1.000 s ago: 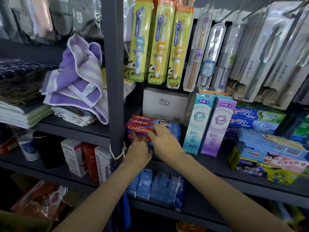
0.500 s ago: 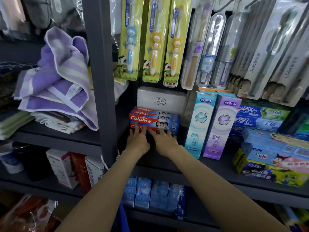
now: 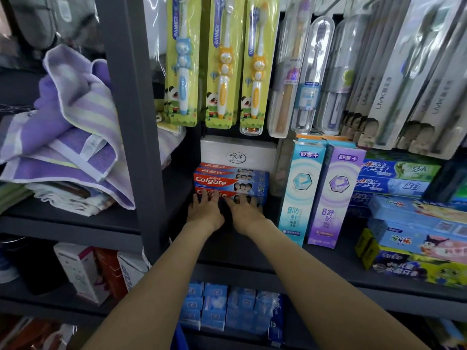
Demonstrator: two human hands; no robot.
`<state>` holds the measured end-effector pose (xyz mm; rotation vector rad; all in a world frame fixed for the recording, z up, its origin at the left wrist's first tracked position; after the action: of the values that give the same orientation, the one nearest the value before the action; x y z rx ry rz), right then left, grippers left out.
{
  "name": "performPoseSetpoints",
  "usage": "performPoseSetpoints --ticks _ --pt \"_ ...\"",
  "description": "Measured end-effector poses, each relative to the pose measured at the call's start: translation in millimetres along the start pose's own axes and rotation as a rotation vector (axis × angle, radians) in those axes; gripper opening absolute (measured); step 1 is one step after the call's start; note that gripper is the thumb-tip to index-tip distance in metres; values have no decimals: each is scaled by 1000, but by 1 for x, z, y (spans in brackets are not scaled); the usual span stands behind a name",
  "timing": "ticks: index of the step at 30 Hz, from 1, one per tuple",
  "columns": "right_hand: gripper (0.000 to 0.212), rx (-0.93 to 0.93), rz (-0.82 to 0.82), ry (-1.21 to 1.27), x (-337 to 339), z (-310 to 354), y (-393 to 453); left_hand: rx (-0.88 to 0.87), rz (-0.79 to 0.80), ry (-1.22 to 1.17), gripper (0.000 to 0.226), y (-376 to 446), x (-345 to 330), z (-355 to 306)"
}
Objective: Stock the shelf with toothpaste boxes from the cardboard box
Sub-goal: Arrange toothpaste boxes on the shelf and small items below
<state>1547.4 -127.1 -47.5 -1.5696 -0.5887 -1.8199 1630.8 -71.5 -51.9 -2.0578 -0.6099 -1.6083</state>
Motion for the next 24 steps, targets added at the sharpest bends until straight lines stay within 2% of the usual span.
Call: performPoseSetpoints --ticks 3,6,9,11,15,17,20,24 --pt "61 12 -49 99 -1 3 -4 -12 -133 -95 70 -15 1 -2" --pt "43 119 -169 233 12 9 -35 -102 -467 -200 50 -50 11 -13" --pt "29 234 -376 329 47 2 -90 -280 -851 -335 38 -93 29 -37" --pt "25 269 -509 384 78 -20 -129 -405 -956 -421 38 -119 40 -64" --pt "30 164 -679 489 134 -95 -189 -657 -875 -422 37 -155 48 -143" --pt "34 77 -677 428 151 -136 -208 -758 -786 -414 41 -167 44 -180" --pt "33 -14 -393 283 160 -189 -221 -829 -640 -385 42 -171 34 -219" --pt "60 -127 -137 258 160 -241 -224 -757 -403 -346 61 -157 17 -240"
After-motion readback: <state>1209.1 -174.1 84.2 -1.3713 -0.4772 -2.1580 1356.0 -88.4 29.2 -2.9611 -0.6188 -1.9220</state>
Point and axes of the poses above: each hand's wrist, its own y-axis towards the middle knuckle, its own x-axis out of the back of the hand, z = x × y, the point moved 3 cm from there along y, towards the middle knuckle, and after that the axes turned 8 degrees about y, right-handed, at the moved point
